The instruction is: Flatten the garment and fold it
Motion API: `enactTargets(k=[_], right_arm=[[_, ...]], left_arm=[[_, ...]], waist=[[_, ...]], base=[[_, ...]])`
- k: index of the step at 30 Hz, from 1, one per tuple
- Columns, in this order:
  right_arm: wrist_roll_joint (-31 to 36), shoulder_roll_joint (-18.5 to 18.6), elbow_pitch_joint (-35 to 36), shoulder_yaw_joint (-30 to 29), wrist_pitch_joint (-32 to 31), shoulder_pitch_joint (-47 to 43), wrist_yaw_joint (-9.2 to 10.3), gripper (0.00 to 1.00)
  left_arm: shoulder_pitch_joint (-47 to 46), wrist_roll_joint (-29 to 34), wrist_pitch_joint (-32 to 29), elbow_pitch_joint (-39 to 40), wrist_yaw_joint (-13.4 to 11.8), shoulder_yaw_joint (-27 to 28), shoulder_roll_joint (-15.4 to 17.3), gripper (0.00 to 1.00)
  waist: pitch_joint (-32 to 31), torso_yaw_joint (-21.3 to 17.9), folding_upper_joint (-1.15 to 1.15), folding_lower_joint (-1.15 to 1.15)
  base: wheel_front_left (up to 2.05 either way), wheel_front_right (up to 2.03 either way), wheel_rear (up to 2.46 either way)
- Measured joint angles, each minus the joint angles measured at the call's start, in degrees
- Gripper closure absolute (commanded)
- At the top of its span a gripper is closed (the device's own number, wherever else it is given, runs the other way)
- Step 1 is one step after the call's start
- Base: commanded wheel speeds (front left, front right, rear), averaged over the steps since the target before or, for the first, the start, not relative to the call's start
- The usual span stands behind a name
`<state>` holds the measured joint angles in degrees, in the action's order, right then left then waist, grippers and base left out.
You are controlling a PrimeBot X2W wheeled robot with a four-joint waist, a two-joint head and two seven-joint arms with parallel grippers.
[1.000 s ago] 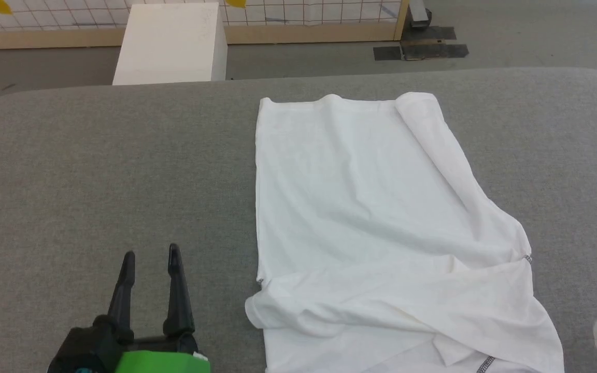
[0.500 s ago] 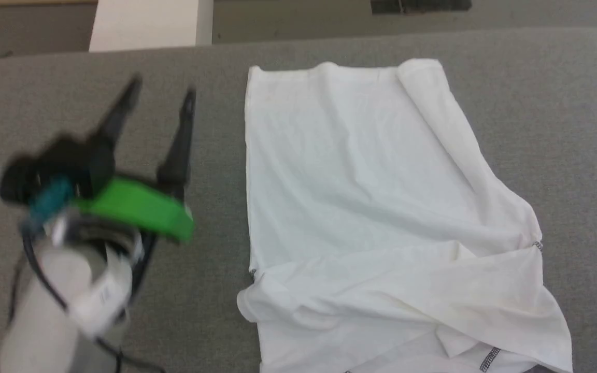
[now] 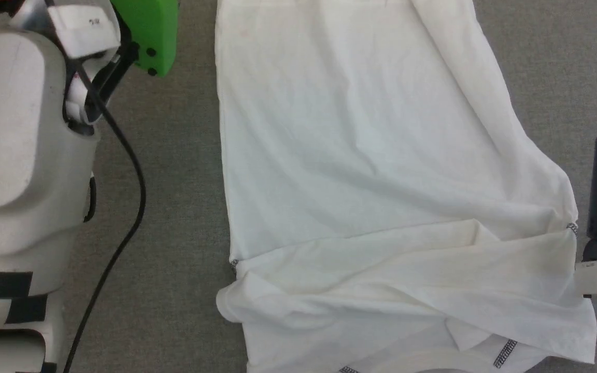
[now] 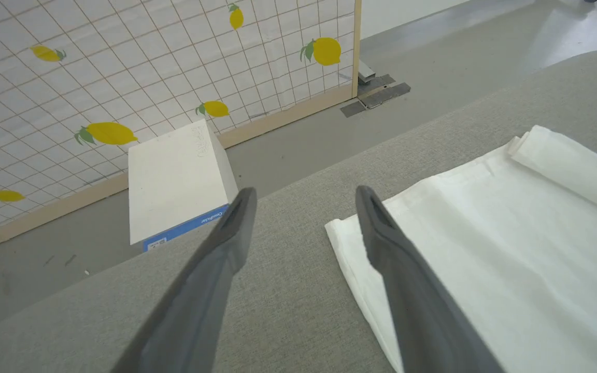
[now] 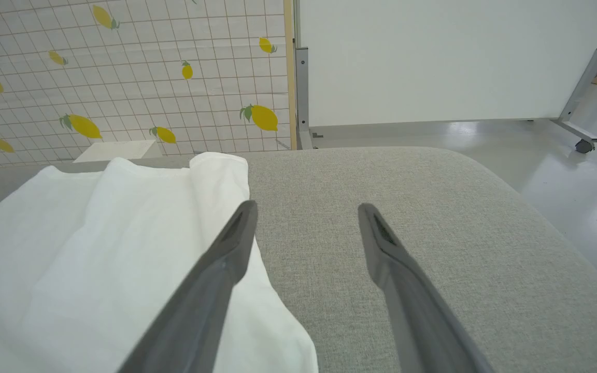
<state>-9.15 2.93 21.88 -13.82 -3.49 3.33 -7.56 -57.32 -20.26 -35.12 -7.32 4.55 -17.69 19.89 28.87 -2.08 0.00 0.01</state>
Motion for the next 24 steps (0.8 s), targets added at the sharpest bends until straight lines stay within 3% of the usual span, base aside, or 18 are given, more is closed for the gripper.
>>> enactTargets(k=[10,22,24], right_arm=[[-0.10,0.00,0.49,1.68,0.48,2.43,0.00,0.00],[-1.09,0.00,-1.77,2.44,1.97,4.14,0.00,0.00],[-1.09,0.00,-2.05,2.40,2.00,4.34,0.00,0.00]], left_arm=[[-3.93,-0.34,-4.86,-5.80,-0.15,-0.27,0.52,0.00],[-5.68,-0.07,-6.68,-6.91,-2.87,0.10,1.36,0.00],[-5.96,0.09,-7.56,-6.83,-3.11,0.05,1.79,1.00]], waist=[[7.99,-3.24,0.00,0.00],[13.92,-6.88,0.00,0.00],[14.42,-7.34,0.00,0.00]], base=[[0.00,0.00,0.00],[0.00,0.00,0.00],[0.00,0.00,0.00]])
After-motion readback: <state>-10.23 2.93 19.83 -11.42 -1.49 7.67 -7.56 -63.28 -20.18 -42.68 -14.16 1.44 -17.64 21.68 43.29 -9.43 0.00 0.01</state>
